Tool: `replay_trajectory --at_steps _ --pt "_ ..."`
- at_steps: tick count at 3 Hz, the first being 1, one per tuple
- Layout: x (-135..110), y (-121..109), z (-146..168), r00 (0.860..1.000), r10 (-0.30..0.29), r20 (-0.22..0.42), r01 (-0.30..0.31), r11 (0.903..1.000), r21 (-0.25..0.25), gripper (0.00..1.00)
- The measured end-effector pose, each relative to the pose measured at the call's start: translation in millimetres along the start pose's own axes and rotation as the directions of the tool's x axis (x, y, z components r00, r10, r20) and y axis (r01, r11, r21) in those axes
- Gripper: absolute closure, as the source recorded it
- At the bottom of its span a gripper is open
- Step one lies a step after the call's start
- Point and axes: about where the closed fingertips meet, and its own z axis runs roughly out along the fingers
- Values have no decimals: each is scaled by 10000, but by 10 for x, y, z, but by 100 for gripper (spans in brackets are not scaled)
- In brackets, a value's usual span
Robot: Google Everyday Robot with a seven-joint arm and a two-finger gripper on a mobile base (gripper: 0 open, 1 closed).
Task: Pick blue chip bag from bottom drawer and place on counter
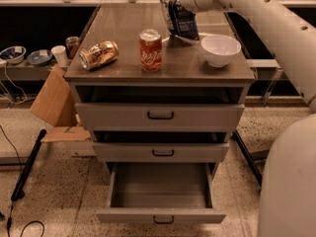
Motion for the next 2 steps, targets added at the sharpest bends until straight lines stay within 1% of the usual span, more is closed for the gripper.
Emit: replay_trajectory --at_steps 1,2 --pt "71 -127 -61 9984 267 -496 -249 9990 361 0" --pt "115 -223 -121 9947 430 -933 -378 9977 567 0"
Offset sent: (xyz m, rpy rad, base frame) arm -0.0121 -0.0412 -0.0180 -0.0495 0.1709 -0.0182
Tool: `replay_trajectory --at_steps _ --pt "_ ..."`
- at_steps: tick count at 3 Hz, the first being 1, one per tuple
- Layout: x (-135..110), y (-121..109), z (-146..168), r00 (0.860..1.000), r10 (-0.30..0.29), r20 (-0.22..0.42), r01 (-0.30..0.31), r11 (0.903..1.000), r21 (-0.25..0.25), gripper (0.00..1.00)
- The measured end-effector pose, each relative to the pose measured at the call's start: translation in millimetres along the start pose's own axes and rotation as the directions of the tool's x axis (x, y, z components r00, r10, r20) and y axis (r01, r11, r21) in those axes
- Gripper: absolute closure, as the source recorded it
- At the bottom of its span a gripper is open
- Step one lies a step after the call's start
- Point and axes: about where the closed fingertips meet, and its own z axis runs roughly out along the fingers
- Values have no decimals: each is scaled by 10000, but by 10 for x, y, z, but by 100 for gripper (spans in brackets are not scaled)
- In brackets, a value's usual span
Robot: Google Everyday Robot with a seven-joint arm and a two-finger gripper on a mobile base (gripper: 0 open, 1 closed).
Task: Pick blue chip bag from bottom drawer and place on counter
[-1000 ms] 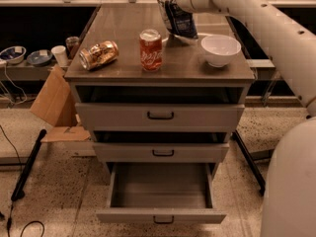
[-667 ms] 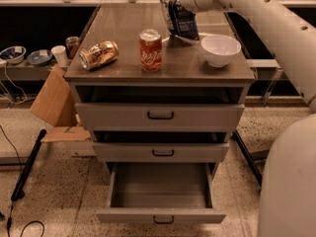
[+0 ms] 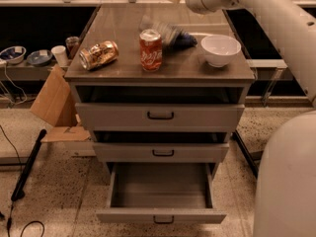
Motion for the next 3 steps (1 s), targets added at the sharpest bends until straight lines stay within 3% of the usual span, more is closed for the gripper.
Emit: replay_trajectory --at_steps 3 --pt "3 -123 -89 9990 96 -432 -83 9995 306 0"
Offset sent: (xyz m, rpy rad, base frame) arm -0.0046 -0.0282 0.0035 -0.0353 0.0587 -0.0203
